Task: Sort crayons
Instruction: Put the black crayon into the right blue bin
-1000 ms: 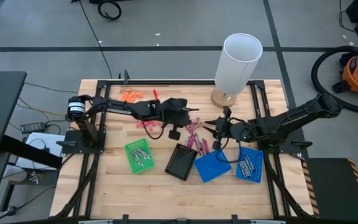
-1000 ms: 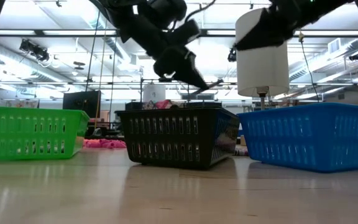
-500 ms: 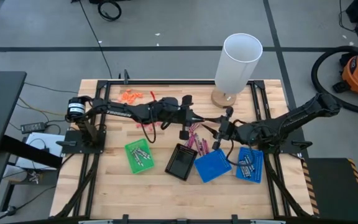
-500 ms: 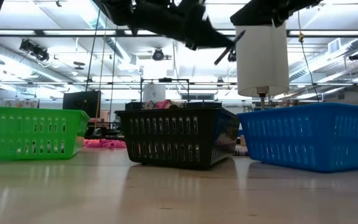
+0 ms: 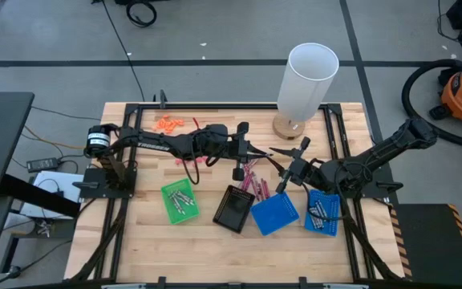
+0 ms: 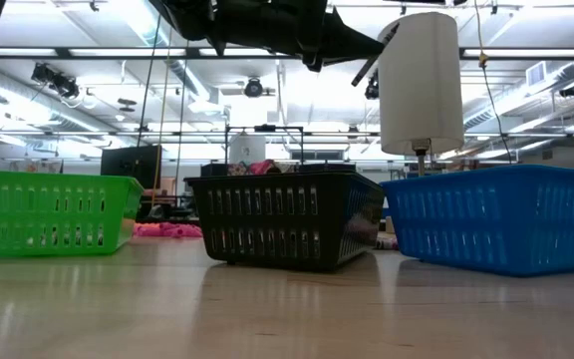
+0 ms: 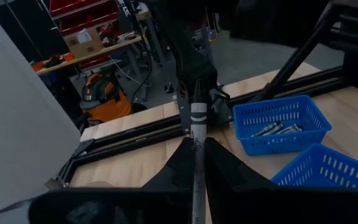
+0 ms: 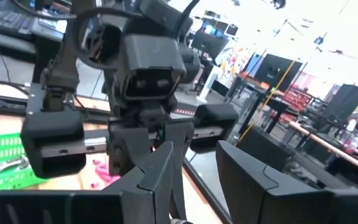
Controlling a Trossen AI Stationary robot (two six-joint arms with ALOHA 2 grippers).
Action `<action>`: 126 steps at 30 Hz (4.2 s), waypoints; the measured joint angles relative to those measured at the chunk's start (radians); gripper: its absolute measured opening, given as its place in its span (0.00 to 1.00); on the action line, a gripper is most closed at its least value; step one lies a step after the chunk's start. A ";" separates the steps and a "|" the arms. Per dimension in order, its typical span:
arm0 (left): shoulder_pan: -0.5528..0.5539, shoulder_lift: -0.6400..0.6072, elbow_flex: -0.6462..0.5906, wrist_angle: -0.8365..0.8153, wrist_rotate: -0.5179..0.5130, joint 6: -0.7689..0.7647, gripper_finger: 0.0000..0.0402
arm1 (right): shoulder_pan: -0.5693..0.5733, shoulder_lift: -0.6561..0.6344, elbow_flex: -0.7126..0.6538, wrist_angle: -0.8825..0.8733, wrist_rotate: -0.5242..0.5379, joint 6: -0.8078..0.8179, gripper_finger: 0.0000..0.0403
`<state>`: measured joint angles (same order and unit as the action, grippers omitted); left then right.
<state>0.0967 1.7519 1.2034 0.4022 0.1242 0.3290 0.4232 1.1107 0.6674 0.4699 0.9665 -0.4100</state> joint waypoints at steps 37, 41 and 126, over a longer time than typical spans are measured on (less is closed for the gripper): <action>-0.002 0.000 0.001 0.138 0.102 -0.003 0.17 | -0.007 0.001 0.000 -0.029 -0.059 0.065 0.07; 0.002 0.000 0.000 0.102 0.066 -0.005 0.31 | -0.006 0.000 0.000 -0.022 -0.075 0.070 0.07; 0.005 0.000 0.000 -0.579 -0.330 0.000 0.47 | 0.141 0.011 0.000 -1.443 -1.044 1.929 0.10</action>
<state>0.1020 1.7523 1.2034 -0.1766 -0.2054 0.3290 0.5640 1.1220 0.6674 -0.9735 -0.0776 1.5191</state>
